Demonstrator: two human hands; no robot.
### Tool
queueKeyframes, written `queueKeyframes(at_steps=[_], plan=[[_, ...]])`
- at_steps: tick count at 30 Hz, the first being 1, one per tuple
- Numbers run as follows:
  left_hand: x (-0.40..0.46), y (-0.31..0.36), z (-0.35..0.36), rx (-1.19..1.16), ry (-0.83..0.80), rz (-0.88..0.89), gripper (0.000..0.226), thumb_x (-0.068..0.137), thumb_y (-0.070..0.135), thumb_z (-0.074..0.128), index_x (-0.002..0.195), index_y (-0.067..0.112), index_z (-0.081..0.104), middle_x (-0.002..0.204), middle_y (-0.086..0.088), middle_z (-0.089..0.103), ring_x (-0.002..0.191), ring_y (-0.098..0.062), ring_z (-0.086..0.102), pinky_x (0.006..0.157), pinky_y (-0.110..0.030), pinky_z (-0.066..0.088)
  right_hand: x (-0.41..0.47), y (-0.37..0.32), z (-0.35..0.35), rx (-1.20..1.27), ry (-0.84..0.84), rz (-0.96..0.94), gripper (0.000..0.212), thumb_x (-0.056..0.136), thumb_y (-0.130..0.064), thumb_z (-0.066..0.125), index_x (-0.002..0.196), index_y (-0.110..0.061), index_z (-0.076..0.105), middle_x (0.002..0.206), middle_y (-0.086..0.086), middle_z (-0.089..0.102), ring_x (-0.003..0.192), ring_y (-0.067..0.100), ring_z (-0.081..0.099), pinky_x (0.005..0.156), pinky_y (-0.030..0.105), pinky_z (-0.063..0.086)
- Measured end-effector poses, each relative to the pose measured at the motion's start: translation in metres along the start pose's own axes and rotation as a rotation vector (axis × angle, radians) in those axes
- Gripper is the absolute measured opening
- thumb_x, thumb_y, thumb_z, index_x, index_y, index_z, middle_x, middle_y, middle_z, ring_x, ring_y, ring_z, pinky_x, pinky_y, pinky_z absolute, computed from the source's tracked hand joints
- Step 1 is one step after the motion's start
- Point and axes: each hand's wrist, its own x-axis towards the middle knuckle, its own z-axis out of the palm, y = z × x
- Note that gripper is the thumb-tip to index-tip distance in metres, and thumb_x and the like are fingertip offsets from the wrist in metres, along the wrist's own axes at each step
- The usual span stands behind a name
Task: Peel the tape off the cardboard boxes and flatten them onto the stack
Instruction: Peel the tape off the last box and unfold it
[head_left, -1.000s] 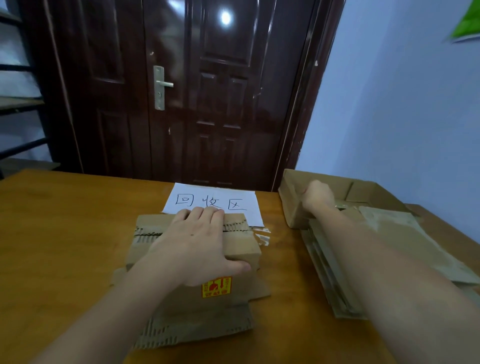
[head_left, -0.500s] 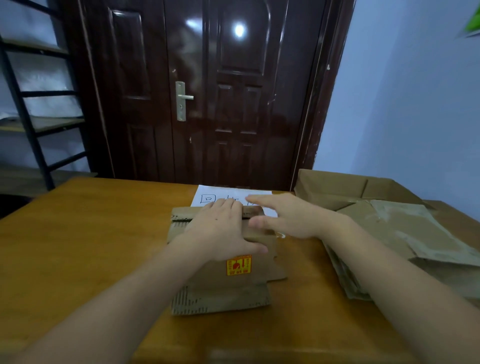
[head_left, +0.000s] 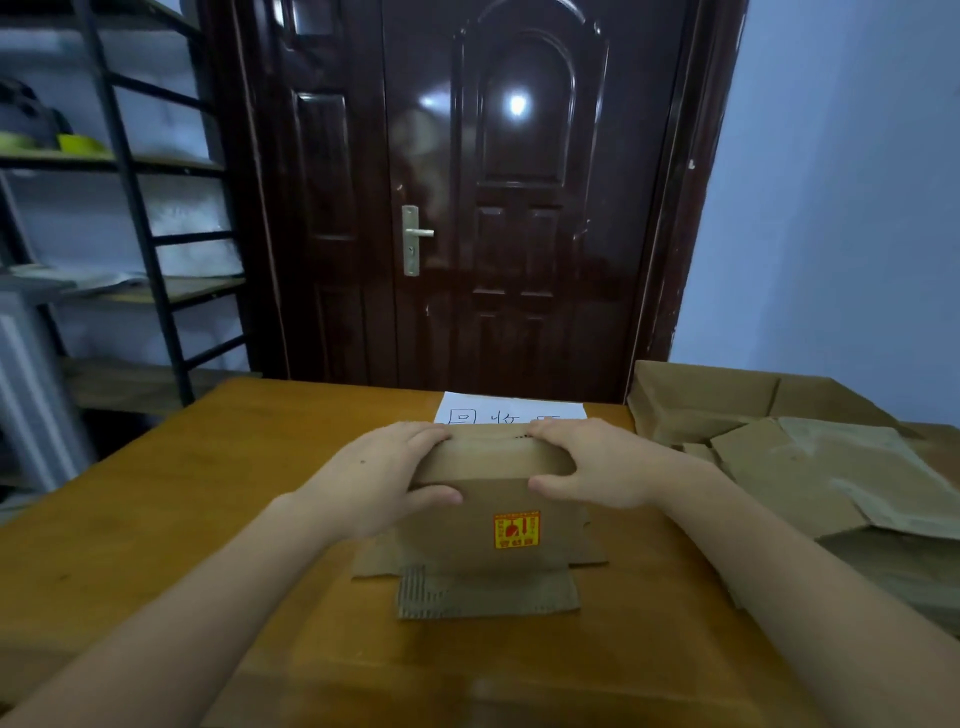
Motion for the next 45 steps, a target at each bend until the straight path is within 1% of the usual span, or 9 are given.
queueKeyframes(at_steps=[10, 13, 16, 22, 28, 34, 39, 42, 45], plan=[[-0.032, 0.010, -0.006, -0.033, 0.336, 0.133, 0.062, 0.087, 0.029, 0.081, 0.144, 0.028, 0.057, 0.135, 0.007, 0.066, 0.121, -0.013, 0.064, 0.099, -0.032, 0.054, -0.040, -0.011, 0.016, -0.006, 0.479, -0.191, 0.051, 0.094, -0.024, 0.071, 0.143, -0.023, 0.056, 0.138, -0.006, 0.063, 0.125, 0.010, 0.061, 0.103, 0.034, 0.053], [-0.047, 0.013, 0.006, -0.042, 0.390, 0.232, 0.053, 0.088, 0.015, 0.078, 0.138, 0.021, 0.065, 0.128, 0.002, 0.071, 0.116, -0.014, 0.069, 0.095, -0.025, 0.052, -0.050, -0.018, 0.035, 0.088, 0.510, -0.260, 0.042, 0.094, -0.036, 0.066, 0.135, -0.025, 0.064, 0.140, -0.010, 0.061, 0.131, 0.004, 0.055, 0.108, 0.031, 0.049], [-0.057, 0.014, 0.025, -0.055, 0.412, 0.321, 0.036, 0.095, 0.024, 0.071, 0.131, 0.019, 0.071, 0.135, 0.002, 0.067, 0.128, -0.012, 0.062, 0.109, -0.029, 0.048, -0.050, -0.026, 0.055, 0.213, 0.453, -0.228, 0.046, 0.098, -0.060, 0.047, 0.130, -0.034, 0.067, 0.150, -0.021, 0.047, 0.143, -0.004, 0.035, 0.118, 0.027, 0.030], [-0.059, 0.014, 0.045, -0.037, 0.487, 0.361, 0.031, 0.101, 0.029, 0.057, 0.122, 0.017, 0.076, 0.140, -0.003, 0.064, 0.136, -0.016, 0.055, 0.117, -0.036, 0.040, -0.030, -0.026, 0.073, 0.178, 0.444, -0.049, 0.054, 0.097, -0.041, 0.062, 0.148, -0.035, 0.047, 0.149, -0.017, 0.047, 0.137, 0.001, 0.034, 0.115, 0.032, 0.034], [-0.049, 0.013, 0.035, -0.055, 0.450, 0.268, 0.038, 0.103, 0.032, 0.053, 0.132, 0.015, 0.070, 0.140, -0.002, 0.063, 0.134, -0.013, 0.056, 0.113, -0.036, 0.045, -0.021, -0.024, 0.073, 0.154, 0.418, -0.062, 0.048, 0.097, -0.035, 0.065, 0.143, -0.031, 0.056, 0.132, -0.015, 0.061, 0.126, 0.004, 0.045, 0.102, 0.024, 0.036], [-0.019, 0.006, 0.009, -0.077, 0.174, -0.043, 0.079, 0.094, 0.072, 0.024, 0.160, 0.030, 0.032, 0.166, 0.011, 0.023, 0.150, -0.002, 0.011, 0.123, -0.031, 0.012, -0.024, -0.026, 0.072, 0.167, 0.431, -0.069, 0.047, 0.095, -0.033, 0.067, 0.141, -0.028, 0.058, 0.132, -0.013, 0.063, 0.127, 0.006, 0.048, 0.102, 0.024, 0.034], [0.017, -0.003, -0.005, -0.072, -0.047, -0.141, 0.108, 0.081, 0.091, 0.031, 0.166, 0.029, 0.006, 0.169, 0.013, -0.003, 0.149, 0.000, -0.012, 0.118, -0.028, -0.006, -0.027, -0.026, 0.069, 0.163, 0.421, -0.074, 0.047, 0.096, -0.036, 0.065, 0.142, -0.030, 0.057, 0.134, -0.015, 0.061, 0.129, 0.004, 0.046, 0.107, 0.026, 0.035], [0.020, -0.003, -0.003, 0.018, 0.095, -0.006, 0.095, 0.086, 0.086, 0.036, 0.162, 0.029, 0.031, 0.169, 0.010, 0.020, 0.157, -0.009, 0.013, 0.125, -0.032, 0.009, -0.027, -0.025, 0.069, 0.171, 0.420, -0.066, 0.048, 0.097, -0.038, 0.065, 0.143, -0.030, 0.056, 0.135, -0.016, 0.061, 0.130, 0.003, 0.046, 0.109, 0.028, 0.036], [0.006, 0.003, 0.007, 0.105, 0.267, 0.287, 0.063, 0.099, 0.067, 0.043, 0.133, 0.021, 0.069, 0.142, 0.002, 0.063, 0.134, -0.016, 0.057, 0.115, -0.039, 0.043, -0.027, -0.024, 0.071, 0.176, 0.422, -0.071, 0.048, 0.097, -0.038, 0.064, 0.143, -0.030, 0.056, 0.135, -0.016, 0.060, 0.130, 0.003, 0.045, 0.110, 0.028, 0.035]])
